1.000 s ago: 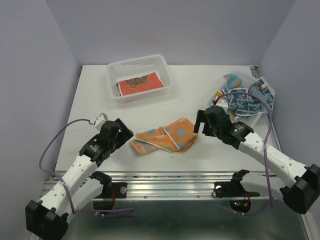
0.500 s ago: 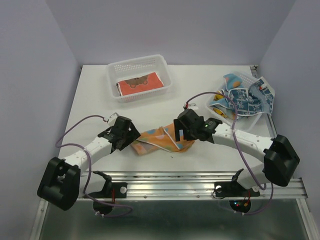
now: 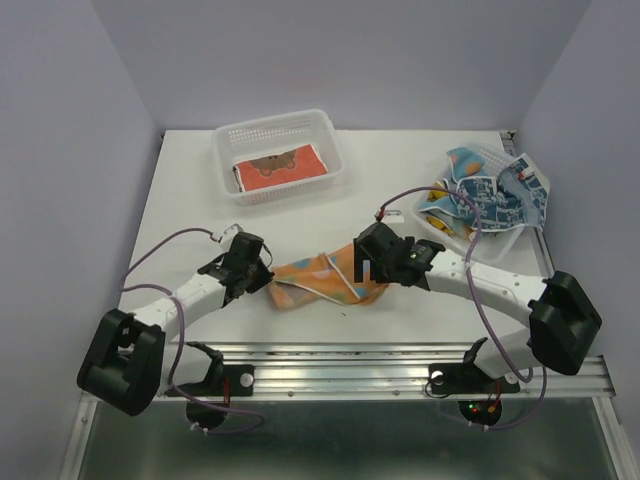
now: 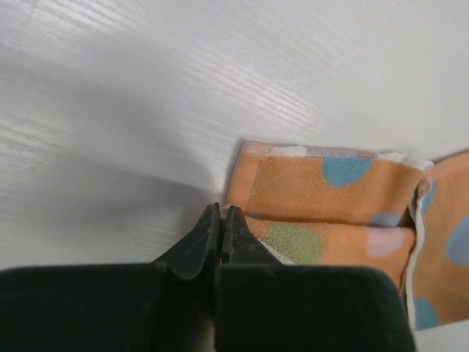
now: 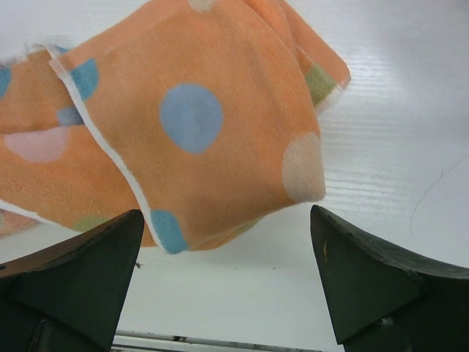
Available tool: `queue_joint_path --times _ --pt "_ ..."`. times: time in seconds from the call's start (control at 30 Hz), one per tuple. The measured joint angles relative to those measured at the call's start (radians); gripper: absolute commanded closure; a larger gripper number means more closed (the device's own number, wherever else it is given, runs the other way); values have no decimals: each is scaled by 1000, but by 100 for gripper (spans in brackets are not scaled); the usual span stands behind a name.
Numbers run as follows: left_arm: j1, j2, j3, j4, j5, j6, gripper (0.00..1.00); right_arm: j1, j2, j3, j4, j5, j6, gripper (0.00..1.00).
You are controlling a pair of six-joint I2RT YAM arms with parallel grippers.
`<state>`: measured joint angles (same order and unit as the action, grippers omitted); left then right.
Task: Fold and stack the towels
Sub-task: Flatten out the crumpled towel
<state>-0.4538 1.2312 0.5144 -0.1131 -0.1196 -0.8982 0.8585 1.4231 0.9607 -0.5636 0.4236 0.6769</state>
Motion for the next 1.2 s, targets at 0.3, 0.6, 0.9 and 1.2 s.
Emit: queue_joint_path --times 0.3,0.6,0.9,1.2 --pt "-46 -398 -44 -18 42 45 100 -2 -26 -128 80 -7 84 4" --pt "-282 -452 -72 1 65 48 100 -74 200 -81 322 -108 28 12" --pt "-611 -98 43 112 17 45 50 -257 409 168 559 -450 -118 11" --pt "-760 206 359 98 -81 93 1 -323 199 125 432 -351 -165 0"
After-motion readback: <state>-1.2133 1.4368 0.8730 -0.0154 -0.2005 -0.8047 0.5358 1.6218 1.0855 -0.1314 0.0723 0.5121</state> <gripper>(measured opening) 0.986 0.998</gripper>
